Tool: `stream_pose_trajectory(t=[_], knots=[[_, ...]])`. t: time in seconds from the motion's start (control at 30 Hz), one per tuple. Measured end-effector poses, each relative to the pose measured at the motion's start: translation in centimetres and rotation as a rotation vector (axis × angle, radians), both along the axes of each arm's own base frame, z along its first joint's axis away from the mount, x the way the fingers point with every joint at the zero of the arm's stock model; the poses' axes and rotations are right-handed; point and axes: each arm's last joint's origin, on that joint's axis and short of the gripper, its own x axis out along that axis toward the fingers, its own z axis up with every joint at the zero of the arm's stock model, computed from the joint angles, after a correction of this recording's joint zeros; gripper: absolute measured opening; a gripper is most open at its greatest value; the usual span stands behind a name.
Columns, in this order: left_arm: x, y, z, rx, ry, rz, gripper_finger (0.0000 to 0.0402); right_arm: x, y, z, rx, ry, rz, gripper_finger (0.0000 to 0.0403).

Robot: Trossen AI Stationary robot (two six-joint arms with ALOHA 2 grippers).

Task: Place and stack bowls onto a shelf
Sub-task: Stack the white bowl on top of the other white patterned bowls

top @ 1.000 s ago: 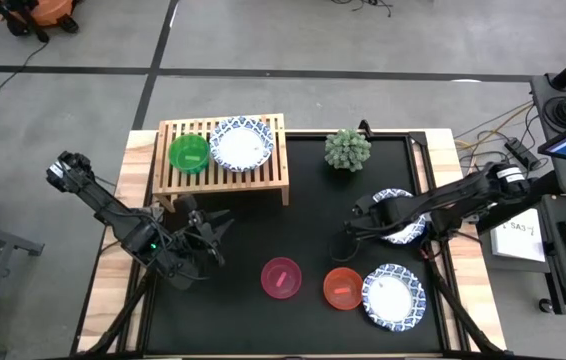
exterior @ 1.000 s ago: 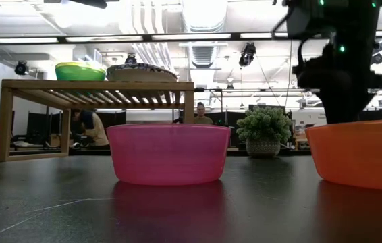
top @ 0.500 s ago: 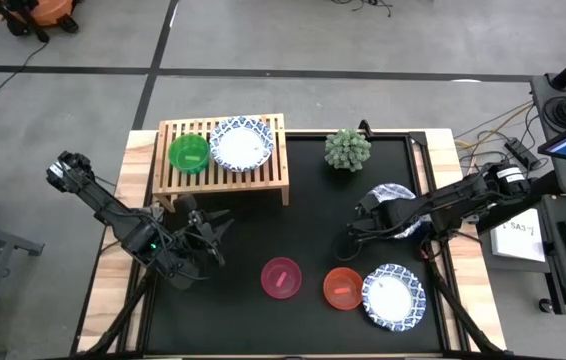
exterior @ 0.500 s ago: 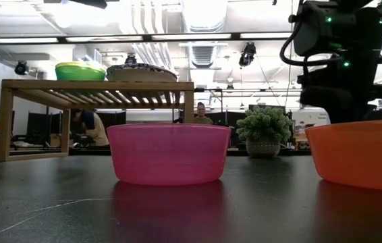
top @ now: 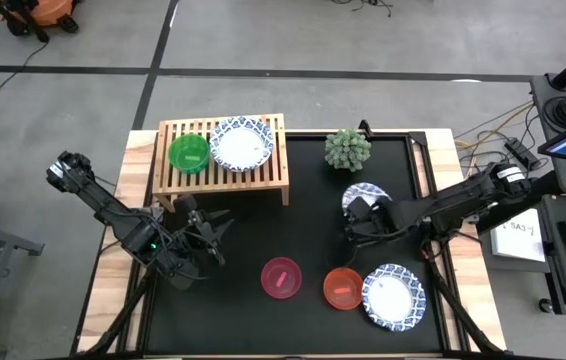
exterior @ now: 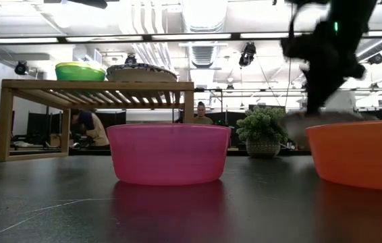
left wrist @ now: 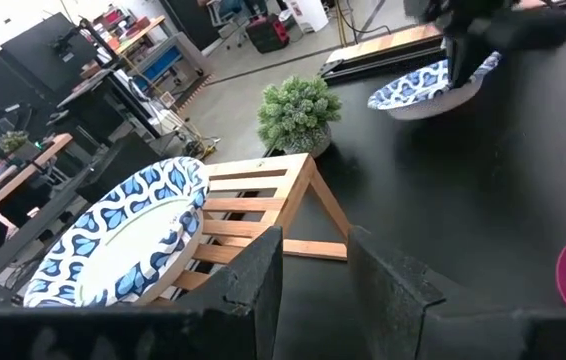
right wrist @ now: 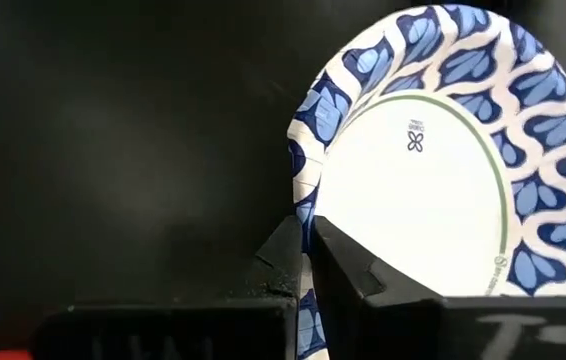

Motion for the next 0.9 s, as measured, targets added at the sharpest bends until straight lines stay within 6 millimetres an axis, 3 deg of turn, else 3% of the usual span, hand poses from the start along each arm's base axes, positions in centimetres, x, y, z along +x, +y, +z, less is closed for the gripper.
stream_pose_trajectory(t=[0.37, 0.53, 0.7, 0.9], knots=[[0.0, 0.0, 0.0, -0.014, -0.012, 0.006, 0.0098, 1.6, 5.5, 8.6, -0.320, -0.324, 0.260, 0.0009], [0.0, 0.1, 0.1, 0.019, -0.038, 0.036, 0.0098, 2.5, 6.3, 11.5, -0.477, -0.438, 0.335, 0.0009], [-0.1, 0.2, 0.3, 0.065, -0.075, 0.080, 0.0098, 4.7, 5.6, 14.2, -0.599, -0.552, 0.453, 0.0009], [-0.1, 0.3, 0.4, 0.088, -0.089, 0.098, 0.0098, 7.3, 1.8, 16.8, -0.602, -0.737, 0.613, 0.0009]])
